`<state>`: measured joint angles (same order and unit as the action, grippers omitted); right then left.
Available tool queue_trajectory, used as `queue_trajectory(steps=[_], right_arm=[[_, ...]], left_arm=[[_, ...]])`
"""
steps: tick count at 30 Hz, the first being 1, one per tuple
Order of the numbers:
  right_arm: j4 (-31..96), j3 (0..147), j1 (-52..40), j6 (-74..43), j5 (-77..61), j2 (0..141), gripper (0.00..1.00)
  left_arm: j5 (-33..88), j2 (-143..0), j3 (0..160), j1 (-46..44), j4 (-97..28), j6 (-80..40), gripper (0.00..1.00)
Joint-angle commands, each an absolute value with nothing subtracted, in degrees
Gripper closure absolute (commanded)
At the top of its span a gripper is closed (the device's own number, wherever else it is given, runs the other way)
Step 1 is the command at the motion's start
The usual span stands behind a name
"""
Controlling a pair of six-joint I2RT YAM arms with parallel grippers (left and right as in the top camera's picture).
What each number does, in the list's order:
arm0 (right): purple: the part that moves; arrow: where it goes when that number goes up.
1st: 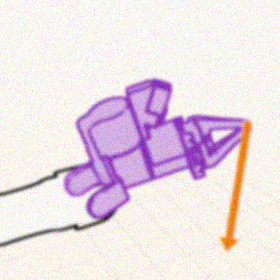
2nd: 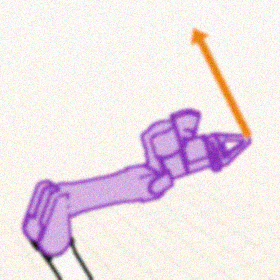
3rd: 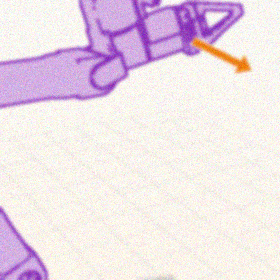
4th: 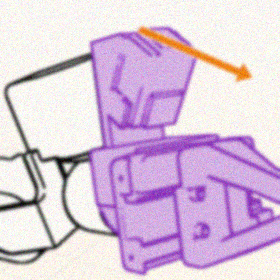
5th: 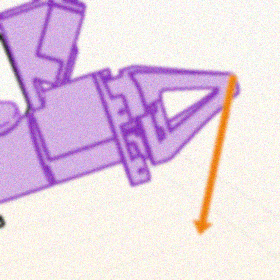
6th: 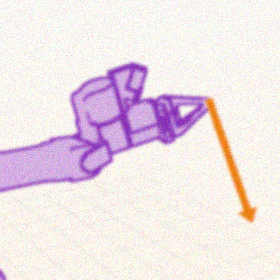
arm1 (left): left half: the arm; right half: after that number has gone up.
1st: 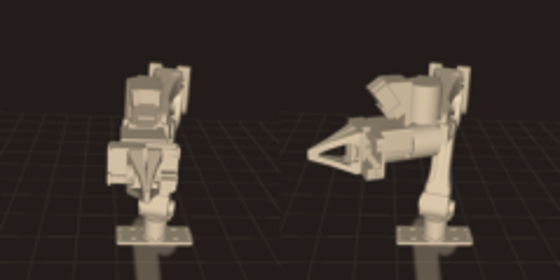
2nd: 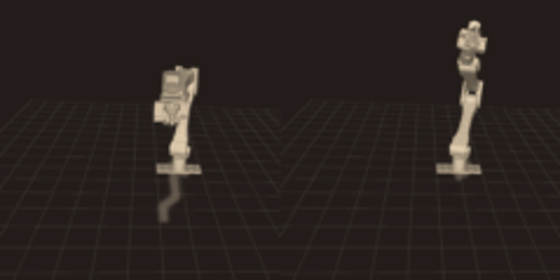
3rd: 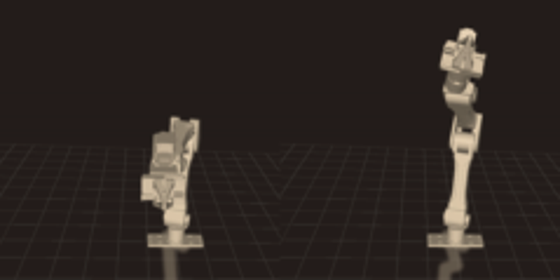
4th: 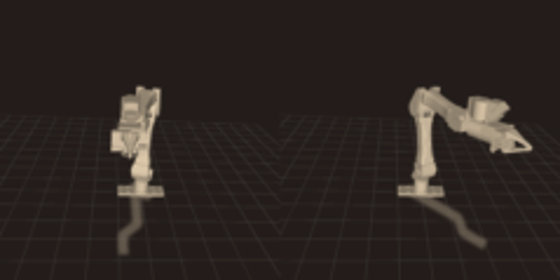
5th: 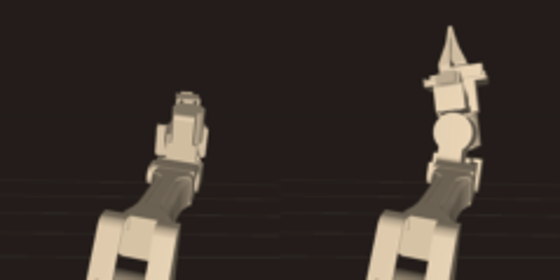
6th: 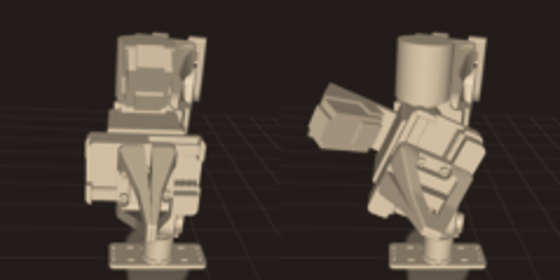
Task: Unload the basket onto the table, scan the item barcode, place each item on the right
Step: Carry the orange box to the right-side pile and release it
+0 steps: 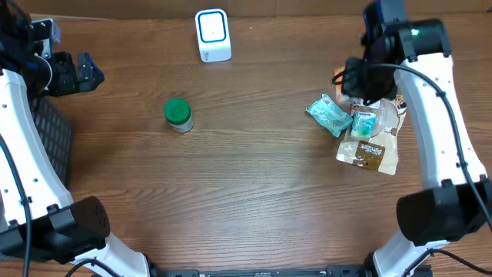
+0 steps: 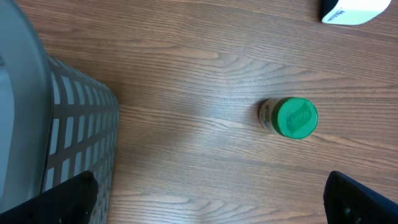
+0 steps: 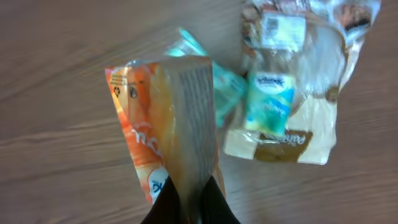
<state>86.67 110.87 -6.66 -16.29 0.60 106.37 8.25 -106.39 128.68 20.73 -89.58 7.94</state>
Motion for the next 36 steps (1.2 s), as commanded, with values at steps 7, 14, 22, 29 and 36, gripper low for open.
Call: queue_trajectory(steps=[7,14,22,29,36], right_arm=[[71.3,90.1,-3.7,-18.0,1.5,106.1,0.95],[66.7,85.3,-2.5,-18.0,1.5,106.2,0.69],[71.0,89.8,-2.5,-16.8,1.1,106.1,0.59],[84.5,105.5,-2.6,-9.7,-6.8,102.1,0.43],[87.7,111.0,-2.6,-9.8,-9.1,90.8,0.37]], left_arm=[[8.1,-105.6,129.6,20.6,-89.5,9.0,0.00],[8.1,-105.6,129.6,20.6,-89.5,9.0,0.00],[8.1,-105.6,129.6,20.6,-89.5,9.0,0.00],[8.1,-105.6,129.6,20.6,-89.5,9.0,0.00],[8.1,-105.6,129.6,20.6,-89.5,9.0,0.00]])
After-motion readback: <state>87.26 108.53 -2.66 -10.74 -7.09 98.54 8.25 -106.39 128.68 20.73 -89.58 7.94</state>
